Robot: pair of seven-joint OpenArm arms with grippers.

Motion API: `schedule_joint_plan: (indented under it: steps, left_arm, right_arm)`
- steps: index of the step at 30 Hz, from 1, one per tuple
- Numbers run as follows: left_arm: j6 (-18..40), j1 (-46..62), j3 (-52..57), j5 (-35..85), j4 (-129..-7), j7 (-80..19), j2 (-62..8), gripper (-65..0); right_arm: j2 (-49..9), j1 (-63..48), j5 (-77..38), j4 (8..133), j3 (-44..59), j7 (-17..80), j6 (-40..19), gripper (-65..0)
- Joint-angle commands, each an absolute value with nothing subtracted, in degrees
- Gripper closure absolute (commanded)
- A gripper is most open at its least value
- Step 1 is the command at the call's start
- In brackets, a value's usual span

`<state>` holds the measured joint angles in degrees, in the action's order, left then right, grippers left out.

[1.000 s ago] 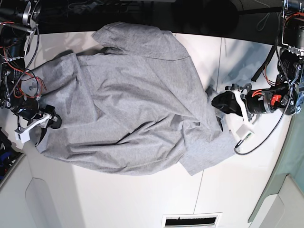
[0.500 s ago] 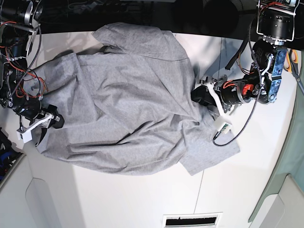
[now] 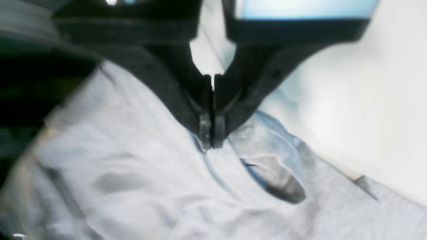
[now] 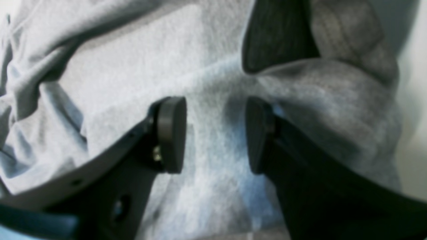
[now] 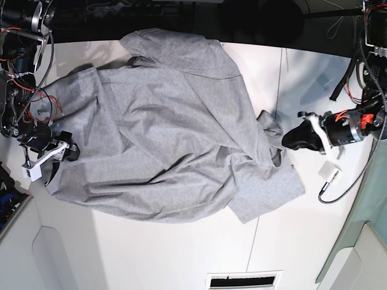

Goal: Layout the t-shirt on the table in an organized manner, then fold the t-shirt properly
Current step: 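Grasp the shirt hem with the left gripper and tug it outward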

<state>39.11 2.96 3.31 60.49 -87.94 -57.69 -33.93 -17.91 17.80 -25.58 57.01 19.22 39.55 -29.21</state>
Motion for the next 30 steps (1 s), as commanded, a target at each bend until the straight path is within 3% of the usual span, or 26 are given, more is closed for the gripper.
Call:
schedule_joint_plan:
  steps: [1, 5, 9, 13, 15, 22, 30]
  left_arm:
    - [40.0, 3.81, 3.97, 63.7, -90.28, -58.19, -35.86, 0.0]
    - [40.0, 9.82, 4.21, 67.24, -95.81, -59.35, -38.46, 0.0]
    - [40.0, 12.08, 4.21, 63.55, -96.42, -56.18, -35.05, 0.0]
    - [37.67, 11.09, 4.21, 52.49, -96.25, -49.58, -29.58, -25.8]
    - [33.8, 9.98, 4.21, 47.2, -95.18, -46.63, -27.29, -31.9]
    - [31.9, 1.45, 4.21, 43.22, -83.29, -45.17, -21.76, -31.8]
    - [31.92, -4.27, 4.19, 42.09, -73.45, -43.31, -20.21, -31.8]
  right_arm:
    - [-18.74, 19.2, -25.93, 58.06, 19.38, 37.91, -29.69, -28.6]
    - [-18.74, 19.16, -25.89, 58.06, 19.38, 37.93, -28.86, -28.4]
    - [-18.68, 19.16, -25.93, 58.0, 19.38, 38.68, -28.86, -28.4]
    - [-18.5, 19.16, -25.93, 58.0, 19.38, 38.94, -28.88, -28.4]
    - [-18.13, 19.14, -25.93, 58.0, 19.38, 39.55, -28.93, -28.4]
    - [-17.45, 18.39, -25.96, 57.98, 19.38, 39.66, -28.93, -28.4]
    - [-16.95, 18.28, -26.04, 57.98, 19.38, 39.62, -28.93, -28.4]
